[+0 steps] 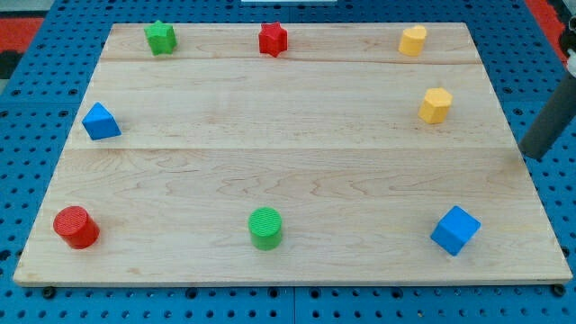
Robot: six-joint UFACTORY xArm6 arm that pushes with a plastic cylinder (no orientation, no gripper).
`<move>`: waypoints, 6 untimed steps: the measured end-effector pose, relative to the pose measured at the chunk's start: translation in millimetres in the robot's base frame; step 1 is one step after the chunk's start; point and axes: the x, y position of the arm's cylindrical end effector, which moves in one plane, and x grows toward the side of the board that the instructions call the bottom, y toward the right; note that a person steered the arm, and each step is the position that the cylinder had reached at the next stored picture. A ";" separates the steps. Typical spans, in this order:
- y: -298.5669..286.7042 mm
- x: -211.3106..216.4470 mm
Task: Point the arm at the top right corner of the board
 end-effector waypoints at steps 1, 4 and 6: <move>-0.2 0.0; -48.6 -17.9; -46.3 9.6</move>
